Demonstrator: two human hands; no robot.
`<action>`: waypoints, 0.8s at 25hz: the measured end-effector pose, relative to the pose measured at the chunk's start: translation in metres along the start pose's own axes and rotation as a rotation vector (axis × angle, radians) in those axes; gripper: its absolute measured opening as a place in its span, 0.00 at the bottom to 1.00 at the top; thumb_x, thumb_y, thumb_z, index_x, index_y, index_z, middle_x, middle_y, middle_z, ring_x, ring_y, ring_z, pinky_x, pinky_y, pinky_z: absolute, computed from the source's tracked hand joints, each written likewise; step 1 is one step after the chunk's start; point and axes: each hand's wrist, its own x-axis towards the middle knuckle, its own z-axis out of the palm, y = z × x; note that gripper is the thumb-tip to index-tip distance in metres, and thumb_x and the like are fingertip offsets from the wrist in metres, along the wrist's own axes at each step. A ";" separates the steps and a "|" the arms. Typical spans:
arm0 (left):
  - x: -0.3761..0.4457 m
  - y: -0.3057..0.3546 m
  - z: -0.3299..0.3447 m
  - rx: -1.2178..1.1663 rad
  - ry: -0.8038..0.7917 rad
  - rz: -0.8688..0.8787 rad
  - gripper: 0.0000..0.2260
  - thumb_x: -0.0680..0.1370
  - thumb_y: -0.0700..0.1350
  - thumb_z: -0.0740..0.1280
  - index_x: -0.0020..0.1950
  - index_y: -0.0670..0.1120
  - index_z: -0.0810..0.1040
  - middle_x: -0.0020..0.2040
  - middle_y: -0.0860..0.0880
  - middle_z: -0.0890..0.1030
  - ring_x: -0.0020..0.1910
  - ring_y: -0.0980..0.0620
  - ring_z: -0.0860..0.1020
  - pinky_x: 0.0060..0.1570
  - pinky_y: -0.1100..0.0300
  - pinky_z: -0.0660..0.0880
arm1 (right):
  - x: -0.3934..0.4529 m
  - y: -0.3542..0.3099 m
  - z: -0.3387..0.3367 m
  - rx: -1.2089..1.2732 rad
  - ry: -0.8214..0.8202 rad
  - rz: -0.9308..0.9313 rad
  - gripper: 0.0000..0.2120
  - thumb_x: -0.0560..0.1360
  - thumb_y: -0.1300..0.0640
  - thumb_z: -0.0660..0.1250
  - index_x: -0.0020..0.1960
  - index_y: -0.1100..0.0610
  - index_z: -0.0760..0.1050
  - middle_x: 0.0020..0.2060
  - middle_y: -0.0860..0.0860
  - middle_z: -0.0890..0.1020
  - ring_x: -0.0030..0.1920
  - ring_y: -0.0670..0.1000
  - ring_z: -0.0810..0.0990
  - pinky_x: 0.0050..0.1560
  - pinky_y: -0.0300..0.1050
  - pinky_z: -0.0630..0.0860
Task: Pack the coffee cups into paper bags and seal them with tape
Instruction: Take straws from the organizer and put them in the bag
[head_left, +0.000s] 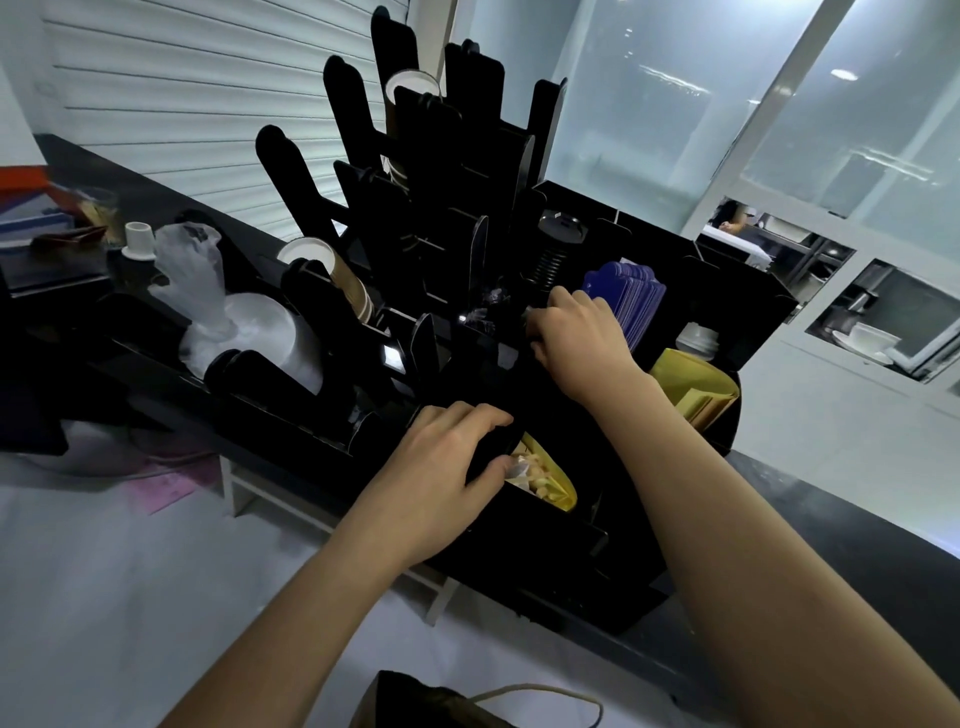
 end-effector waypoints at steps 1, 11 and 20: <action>0.000 0.000 0.000 0.001 0.002 0.000 0.18 0.81 0.54 0.63 0.72 0.57 0.69 0.65 0.61 0.72 0.66 0.61 0.64 0.61 0.66 0.64 | -0.001 0.001 -0.001 0.014 0.006 -0.005 0.12 0.81 0.54 0.64 0.63 0.53 0.78 0.59 0.54 0.77 0.58 0.57 0.74 0.58 0.51 0.68; -0.003 0.011 -0.002 -0.023 -0.011 0.026 0.21 0.81 0.54 0.63 0.74 0.57 0.66 0.65 0.60 0.72 0.64 0.63 0.63 0.53 0.73 0.63 | -0.020 0.012 -0.025 0.611 0.150 0.225 0.09 0.76 0.58 0.69 0.52 0.50 0.86 0.42 0.44 0.85 0.42 0.43 0.80 0.44 0.37 0.75; -0.010 0.022 -0.010 -0.019 0.000 0.028 0.20 0.81 0.54 0.62 0.73 0.58 0.65 0.65 0.62 0.71 0.65 0.64 0.62 0.55 0.70 0.62 | -0.030 0.032 -0.052 0.800 0.314 0.398 0.08 0.78 0.58 0.67 0.51 0.51 0.84 0.44 0.43 0.83 0.44 0.39 0.79 0.46 0.31 0.74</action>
